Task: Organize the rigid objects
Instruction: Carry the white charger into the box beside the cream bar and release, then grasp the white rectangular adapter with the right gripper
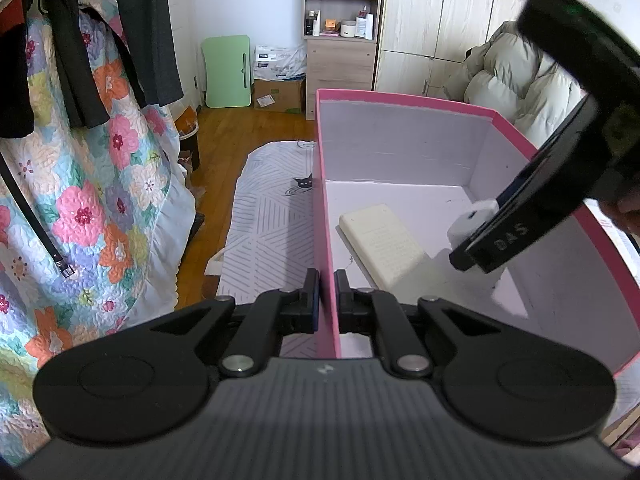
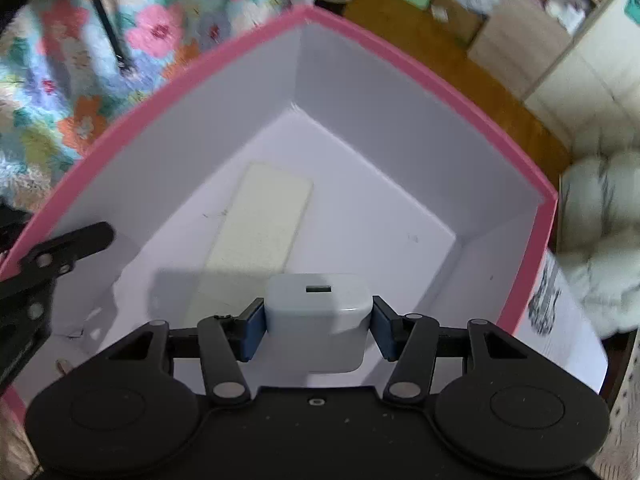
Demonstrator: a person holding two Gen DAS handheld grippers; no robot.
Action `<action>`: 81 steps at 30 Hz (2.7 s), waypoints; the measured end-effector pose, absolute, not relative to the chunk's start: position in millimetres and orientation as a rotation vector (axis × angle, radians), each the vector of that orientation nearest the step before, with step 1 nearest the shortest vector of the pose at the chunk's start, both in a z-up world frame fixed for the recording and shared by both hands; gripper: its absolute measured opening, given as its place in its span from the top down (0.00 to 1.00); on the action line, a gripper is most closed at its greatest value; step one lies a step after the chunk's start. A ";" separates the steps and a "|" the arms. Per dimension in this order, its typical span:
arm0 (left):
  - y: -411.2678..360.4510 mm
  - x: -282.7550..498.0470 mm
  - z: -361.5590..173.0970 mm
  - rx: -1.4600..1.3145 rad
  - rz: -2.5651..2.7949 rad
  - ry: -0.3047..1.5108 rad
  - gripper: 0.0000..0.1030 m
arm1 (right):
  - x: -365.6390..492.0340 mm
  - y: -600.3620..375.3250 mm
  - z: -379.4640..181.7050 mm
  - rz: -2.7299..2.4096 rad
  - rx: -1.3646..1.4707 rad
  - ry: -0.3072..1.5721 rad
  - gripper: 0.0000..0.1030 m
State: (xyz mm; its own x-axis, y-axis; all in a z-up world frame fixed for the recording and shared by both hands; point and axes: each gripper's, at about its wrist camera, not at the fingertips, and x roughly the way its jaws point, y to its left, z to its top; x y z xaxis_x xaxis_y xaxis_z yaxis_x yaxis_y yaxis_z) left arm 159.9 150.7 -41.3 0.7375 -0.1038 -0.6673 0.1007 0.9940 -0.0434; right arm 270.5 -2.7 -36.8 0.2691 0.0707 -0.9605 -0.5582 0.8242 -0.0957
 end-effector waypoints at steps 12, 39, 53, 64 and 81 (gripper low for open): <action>149.5 160.9 -42.3 -0.005 -0.112 0.730 0.95 | 294.4 -12.3 -60.1 0.355 -0.218 1.423 0.42; 150.8 160.1 -43.2 0.006 -0.107 0.730 0.94 | 235.8 -140.0 68.6 0.378 0.023 1.055 0.35; 148.7 163.0 -46.0 0.024 -0.089 0.745 0.94 | 240.4 -258.9 -26.6 0.093 0.033 1.171 0.35; 151.0 162.6 -47.2 0.023 -0.092 0.744 0.94 | 260.6 -259.4 -64.8 0.025 0.039 1.210 0.31; 151.2 163.0 -48.0 0.018 -0.092 0.741 0.94 | 193.6 -225.5 -6.4 0.104 -0.011 1.022 0.41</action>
State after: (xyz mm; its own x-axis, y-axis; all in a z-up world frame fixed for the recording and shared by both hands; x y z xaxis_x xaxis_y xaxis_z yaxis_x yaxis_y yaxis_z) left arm 163.0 151.2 -48.0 0.7342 -0.0769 -0.6746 0.0898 0.9958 -0.0158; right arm 193.6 -225.5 -6.4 0.5175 0.0816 -0.8518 -0.0917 0.9950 0.0397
